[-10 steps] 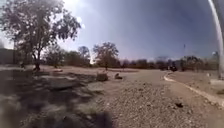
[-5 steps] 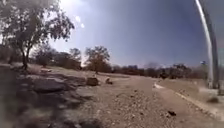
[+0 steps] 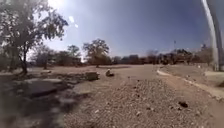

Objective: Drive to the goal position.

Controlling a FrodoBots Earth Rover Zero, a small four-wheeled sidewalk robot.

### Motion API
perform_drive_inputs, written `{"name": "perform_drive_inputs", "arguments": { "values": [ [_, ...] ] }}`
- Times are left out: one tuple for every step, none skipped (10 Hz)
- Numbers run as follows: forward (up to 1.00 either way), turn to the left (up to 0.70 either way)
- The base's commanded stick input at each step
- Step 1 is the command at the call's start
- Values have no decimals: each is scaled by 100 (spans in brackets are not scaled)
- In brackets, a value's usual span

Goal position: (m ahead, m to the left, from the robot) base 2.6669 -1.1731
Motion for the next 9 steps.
{"name": "perform_drive_inputs", "arguments": {
  "values": [
    [50, 0],
    [50, 0],
    [50, 0],
    [50, 0],
    [50, 0],
    [50, 0],
    [50, 0],
    [50, -11],
    [50, -22]
  ]
}}
